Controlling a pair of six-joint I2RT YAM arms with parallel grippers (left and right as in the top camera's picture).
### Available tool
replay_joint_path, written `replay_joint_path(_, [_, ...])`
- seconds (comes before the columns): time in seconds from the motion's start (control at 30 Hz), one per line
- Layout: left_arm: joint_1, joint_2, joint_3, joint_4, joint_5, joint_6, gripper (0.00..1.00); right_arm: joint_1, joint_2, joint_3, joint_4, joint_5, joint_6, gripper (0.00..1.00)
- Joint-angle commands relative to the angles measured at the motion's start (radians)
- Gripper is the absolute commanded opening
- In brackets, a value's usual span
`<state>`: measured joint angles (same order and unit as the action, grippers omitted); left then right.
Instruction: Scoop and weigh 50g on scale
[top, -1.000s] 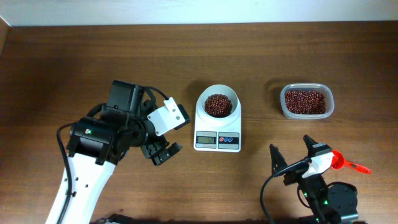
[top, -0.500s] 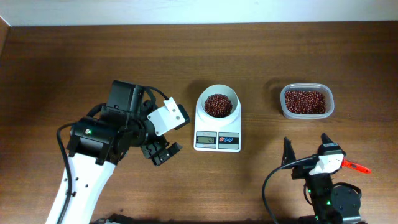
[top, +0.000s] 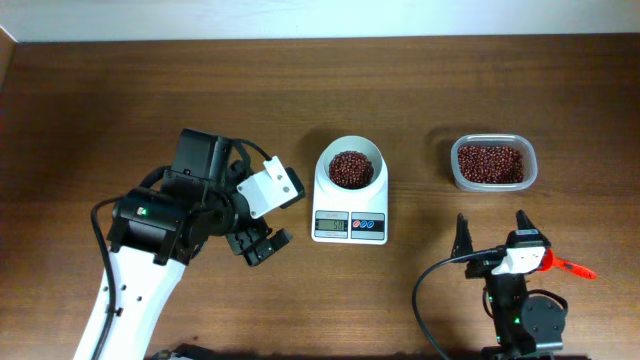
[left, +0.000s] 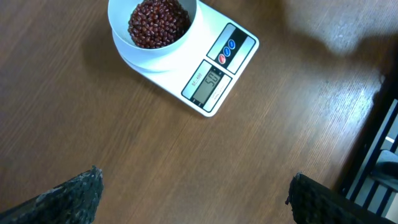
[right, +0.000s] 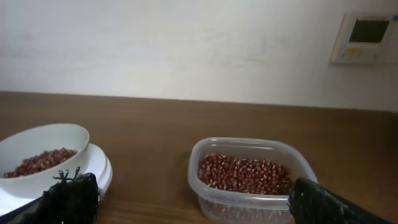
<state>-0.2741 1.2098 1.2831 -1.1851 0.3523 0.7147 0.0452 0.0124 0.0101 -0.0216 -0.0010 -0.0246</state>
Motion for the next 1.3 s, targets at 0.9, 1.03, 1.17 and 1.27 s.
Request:
replay_joint_path(0.9, [0.005,-0.009,0.014,0.001,0.014,0.013,0.99,-0.039,-0.009,-0.005,-0.057,-0.024,-0.05,0.99])
replay_joint_path(1.03, [0.005,-0.009,0.014,0.001,0.014,0.013,0.99,-0.039,-0.009,-0.005,-0.057,-0.024,-0.05,0.99])
replay_joint_path(1.17, [0.005,-0.009,0.014,0.001,0.014,0.013,0.99,-0.039,-0.009,-0.005,-0.057,-0.024,-0.05,0.99])
replay_joint_path(1.27, [0.005,-0.009,0.014,0.001,0.014,0.013,0.99,-0.039,-0.009,-0.005,-0.057,-0.024,-0.05,0.99])
